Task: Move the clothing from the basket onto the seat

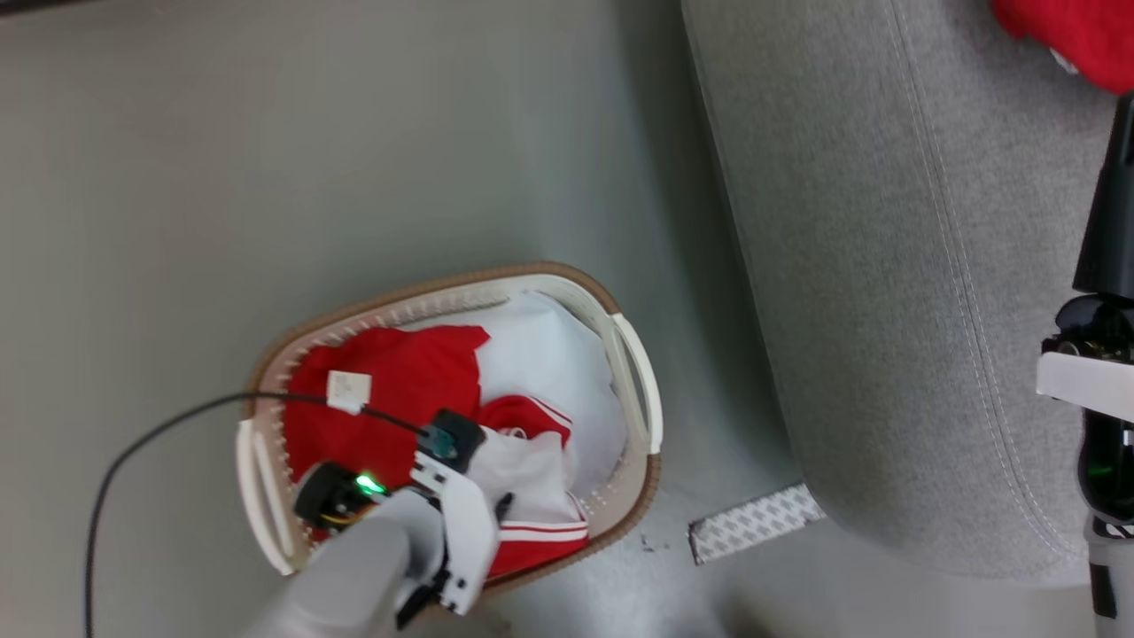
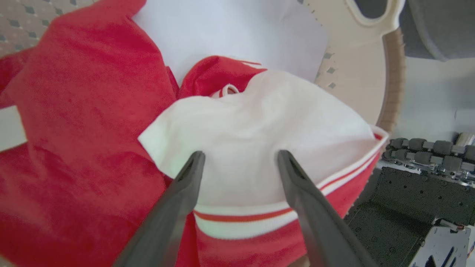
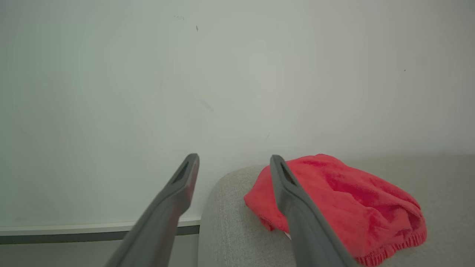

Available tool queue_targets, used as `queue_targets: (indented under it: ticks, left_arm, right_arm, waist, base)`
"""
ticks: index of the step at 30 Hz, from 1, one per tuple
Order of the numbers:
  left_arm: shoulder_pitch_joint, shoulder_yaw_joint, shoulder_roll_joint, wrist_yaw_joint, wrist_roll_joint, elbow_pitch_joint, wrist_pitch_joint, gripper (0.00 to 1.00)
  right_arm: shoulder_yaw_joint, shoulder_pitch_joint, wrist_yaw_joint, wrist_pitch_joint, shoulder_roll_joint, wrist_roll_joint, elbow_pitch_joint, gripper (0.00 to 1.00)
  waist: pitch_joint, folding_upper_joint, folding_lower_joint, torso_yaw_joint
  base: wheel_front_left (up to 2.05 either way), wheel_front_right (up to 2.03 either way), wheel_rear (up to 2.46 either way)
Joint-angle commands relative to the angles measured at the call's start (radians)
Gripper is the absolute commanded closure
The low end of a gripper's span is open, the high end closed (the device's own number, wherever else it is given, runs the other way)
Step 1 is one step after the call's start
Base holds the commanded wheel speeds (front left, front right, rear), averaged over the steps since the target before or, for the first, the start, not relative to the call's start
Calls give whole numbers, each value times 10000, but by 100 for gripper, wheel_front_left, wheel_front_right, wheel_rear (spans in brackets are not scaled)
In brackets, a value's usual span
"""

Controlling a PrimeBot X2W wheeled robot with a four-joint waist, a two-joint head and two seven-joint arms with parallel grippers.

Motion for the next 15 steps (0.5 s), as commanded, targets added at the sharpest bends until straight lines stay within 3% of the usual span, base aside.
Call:
queue_targets:
  ticks: [1, 15]
  left_arm:
    - [-322, -312, 366, 10, -375, 203, 345, 0]
    - [-1507, -1686, 1181, 8, -1746, 1079, 1838, 0]
  right_arm:
    - [49, -240, -22, -27, 170, 41, -58, 0]
    - [400, -730, -22, -27, 697, 296, 71, 0]
  waist:
    - [564, 0, -2, -459]
    - [1802, 0, -2, -1366]
  base:
    - [0, 0, 0]
    - [0, 0, 0]
